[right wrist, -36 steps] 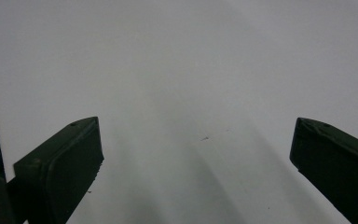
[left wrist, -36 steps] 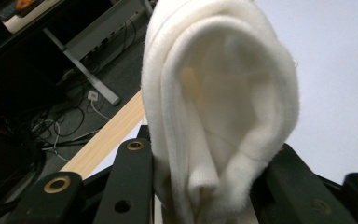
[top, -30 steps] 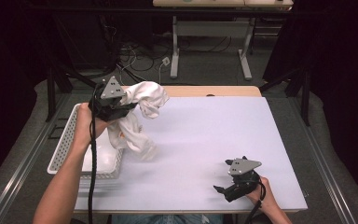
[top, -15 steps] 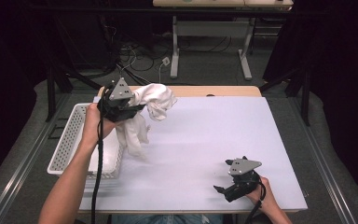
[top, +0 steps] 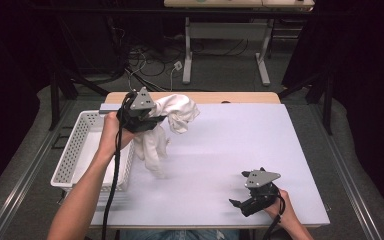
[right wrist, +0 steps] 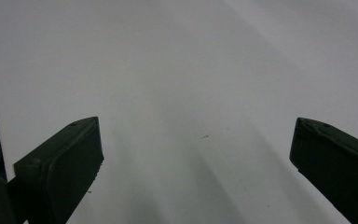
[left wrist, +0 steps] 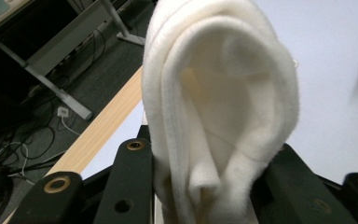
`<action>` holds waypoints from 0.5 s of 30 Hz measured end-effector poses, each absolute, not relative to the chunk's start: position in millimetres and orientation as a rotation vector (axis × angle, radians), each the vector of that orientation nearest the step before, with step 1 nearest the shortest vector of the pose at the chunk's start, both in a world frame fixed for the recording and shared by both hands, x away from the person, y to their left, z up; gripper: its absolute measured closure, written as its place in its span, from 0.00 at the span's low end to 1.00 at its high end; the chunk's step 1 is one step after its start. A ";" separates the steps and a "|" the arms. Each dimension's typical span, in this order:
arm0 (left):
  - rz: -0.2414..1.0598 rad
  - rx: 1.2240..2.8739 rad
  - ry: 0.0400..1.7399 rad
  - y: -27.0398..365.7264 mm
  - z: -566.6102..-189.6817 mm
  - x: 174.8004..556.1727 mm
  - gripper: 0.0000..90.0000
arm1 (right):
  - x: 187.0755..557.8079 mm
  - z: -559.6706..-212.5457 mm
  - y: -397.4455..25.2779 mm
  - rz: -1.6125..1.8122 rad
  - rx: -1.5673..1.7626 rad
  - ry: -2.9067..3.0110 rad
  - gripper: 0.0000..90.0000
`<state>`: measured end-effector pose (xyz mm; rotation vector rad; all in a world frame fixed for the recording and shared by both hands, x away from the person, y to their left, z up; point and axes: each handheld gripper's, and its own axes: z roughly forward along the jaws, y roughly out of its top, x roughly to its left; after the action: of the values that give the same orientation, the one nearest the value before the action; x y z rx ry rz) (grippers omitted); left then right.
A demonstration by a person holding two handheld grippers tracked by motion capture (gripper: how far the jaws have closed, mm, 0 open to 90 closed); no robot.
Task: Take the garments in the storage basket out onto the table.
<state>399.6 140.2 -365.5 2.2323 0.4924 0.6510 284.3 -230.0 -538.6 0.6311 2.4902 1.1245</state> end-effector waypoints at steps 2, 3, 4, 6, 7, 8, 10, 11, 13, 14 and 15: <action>0.643 2.239 0.481 137.4 -367.1 400.0 0.77 | 284.3 -538.6 -230.0 1.123 0.632 2.489 0.02; 0.639 2.235 0.477 135.7 -368.7 400.3 0.77 | 284.3 -538.6 -230.0 1.123 0.632 2.489 0.02; 0.627 2.245 0.468 132.3 -371.3 401.1 0.77 | 284.3 -538.6 -230.0 1.124 0.630 2.490 0.02; 0.619 2.241 0.466 128.2 -375.1 401.8 0.77 | 284.2 -538.5 -230.0 1.124 0.631 2.490 0.02; 0.612 2.244 0.462 126.1 -376.6 402.2 0.77 | 284.2 -538.5 -230.1 1.123 0.631 2.489 0.02; 0.600 2.248 0.464 124.0 -378.1 402.3 0.77 | 284.3 -538.6 -230.0 1.123 0.631 2.489 0.02; 0.590 2.257 0.456 119.9 -381.2 403.0 0.77 | 284.4 -538.7 -229.9 1.124 0.630 2.491 0.02; 0.588 2.264 0.445 118.2 -382.7 403.8 0.77 | 284.4 -538.7 -229.9 1.123 0.630 2.491 0.02; 0.578 2.258 0.448 114.0 -387.2 404.4 0.77 | 284.3 -538.6 -230.0 1.123 0.630 2.491 0.02; 0.568 2.265 0.442 112.2 -388.7 405.0 0.77 | 284.2 -538.4 -230.1 1.120 0.630 2.492 0.02; 0.561 2.267 0.442 110.1 -390.9 405.2 0.77 | 284.1 -538.4 -230.1 1.120 0.628 2.492 0.02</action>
<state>405.2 110.1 -390.9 2.2667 0.4424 0.5614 284.1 -230.1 -538.4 0.6284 2.4916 1.1205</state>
